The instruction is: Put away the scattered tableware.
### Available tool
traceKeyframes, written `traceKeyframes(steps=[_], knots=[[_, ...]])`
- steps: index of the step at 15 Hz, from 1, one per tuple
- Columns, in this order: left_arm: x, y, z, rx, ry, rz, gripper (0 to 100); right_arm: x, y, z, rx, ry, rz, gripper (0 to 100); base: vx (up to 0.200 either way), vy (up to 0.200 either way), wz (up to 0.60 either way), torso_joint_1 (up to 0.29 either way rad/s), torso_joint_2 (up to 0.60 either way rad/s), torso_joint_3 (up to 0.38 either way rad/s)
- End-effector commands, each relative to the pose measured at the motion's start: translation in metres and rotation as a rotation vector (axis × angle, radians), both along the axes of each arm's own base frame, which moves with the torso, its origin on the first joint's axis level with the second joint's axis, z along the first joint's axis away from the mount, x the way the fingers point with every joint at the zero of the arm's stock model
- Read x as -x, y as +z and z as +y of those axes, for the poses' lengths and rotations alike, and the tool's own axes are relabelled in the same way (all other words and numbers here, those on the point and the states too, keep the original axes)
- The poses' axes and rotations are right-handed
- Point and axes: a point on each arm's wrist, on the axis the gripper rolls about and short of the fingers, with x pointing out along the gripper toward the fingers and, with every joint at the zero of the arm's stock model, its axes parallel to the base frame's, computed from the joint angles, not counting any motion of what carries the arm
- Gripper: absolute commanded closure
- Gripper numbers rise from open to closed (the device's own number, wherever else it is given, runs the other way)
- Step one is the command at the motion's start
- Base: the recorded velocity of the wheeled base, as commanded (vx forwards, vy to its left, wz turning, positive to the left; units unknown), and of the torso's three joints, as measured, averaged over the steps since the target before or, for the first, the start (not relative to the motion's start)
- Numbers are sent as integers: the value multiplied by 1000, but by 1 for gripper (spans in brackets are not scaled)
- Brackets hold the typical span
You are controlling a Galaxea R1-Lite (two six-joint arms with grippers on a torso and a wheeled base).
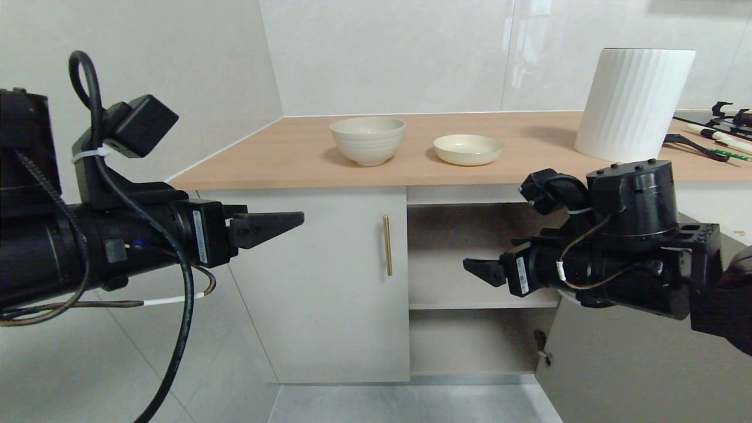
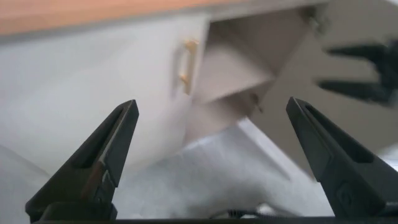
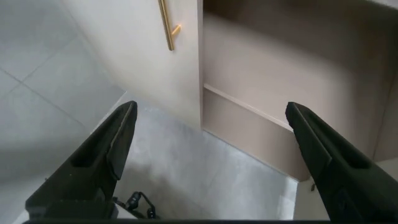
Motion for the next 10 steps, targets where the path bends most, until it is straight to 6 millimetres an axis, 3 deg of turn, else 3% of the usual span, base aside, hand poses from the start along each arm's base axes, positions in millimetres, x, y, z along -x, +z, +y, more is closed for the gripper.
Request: traceKeyframes(steps=[1,9,10], knots=[[0,4,1,8,10,-13,0,13,11,-8,-21,7,-29,0,0,0,0,0,0,0],[0,3,1,3,2,-7,0,32,23,-1,-35,14,-77,0,0,0,0,0,0,0],[0,3,1,2,1,-8,0,32,24,-2,-33,0,-82,0,200,0,0,2,7,-2]])
